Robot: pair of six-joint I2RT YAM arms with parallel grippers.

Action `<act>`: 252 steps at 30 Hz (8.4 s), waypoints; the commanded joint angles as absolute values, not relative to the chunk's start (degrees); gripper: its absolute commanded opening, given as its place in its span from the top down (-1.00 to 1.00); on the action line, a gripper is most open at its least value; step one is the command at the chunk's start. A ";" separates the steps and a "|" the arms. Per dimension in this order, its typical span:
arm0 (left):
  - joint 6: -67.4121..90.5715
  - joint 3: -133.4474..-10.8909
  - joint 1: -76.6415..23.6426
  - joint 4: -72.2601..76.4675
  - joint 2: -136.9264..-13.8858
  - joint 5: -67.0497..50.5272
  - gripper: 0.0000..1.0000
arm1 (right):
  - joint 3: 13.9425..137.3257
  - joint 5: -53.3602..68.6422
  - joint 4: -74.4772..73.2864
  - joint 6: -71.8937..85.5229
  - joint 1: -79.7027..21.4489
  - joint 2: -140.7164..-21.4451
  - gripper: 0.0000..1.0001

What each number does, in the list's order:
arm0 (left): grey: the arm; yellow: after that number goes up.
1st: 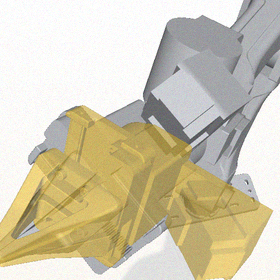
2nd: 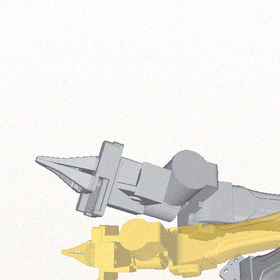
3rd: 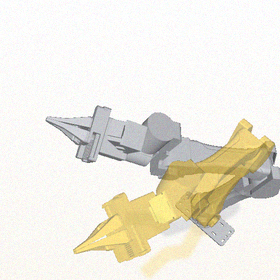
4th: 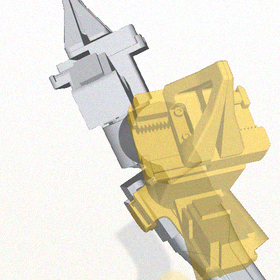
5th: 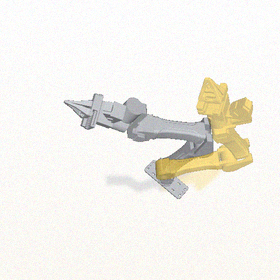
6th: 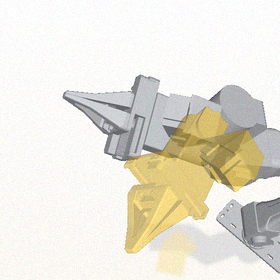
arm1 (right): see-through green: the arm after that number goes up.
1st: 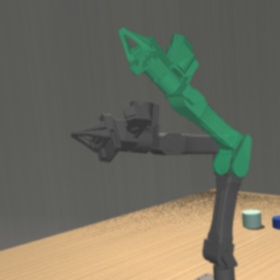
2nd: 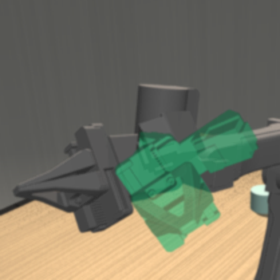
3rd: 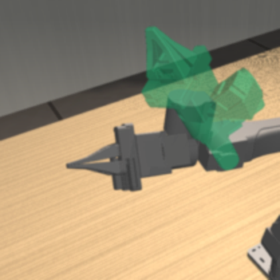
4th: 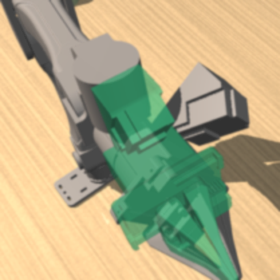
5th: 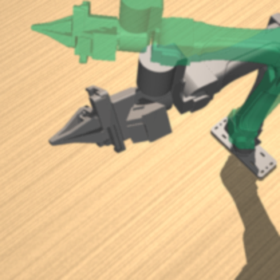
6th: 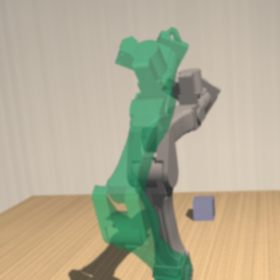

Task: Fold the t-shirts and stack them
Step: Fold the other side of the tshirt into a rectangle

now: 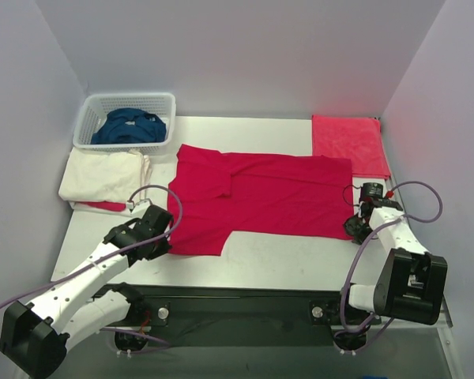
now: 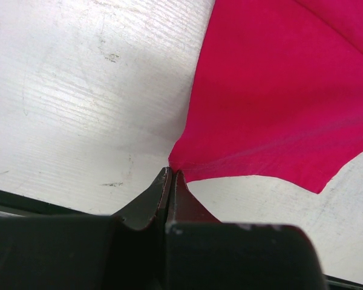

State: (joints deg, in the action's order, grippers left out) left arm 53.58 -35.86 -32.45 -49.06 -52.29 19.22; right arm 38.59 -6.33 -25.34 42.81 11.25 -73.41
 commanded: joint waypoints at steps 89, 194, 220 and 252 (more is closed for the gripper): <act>40.60 -65.38 -15.47 -23.99 -80.15 20.04 1.00 | 57.92 -0.44 -21.10 47.11 12.92 -85.42 1.00; 42.71 -63.54 -26.19 -12.83 -102.30 6.15 0.14 | 72.16 -0.44 -23.47 42.01 -11.43 -104.15 0.67; 42.72 -65.13 -26.63 -11.16 -104.23 4.04 0.23 | 72.51 -0.44 -23.64 41.75 -11.42 -105.29 0.70; 28.39 -93.68 -31.20 -20.74 -121.72 10.37 1.00 | 73.39 -0.44 -23.82 41.75 -11.34 -105.38 0.72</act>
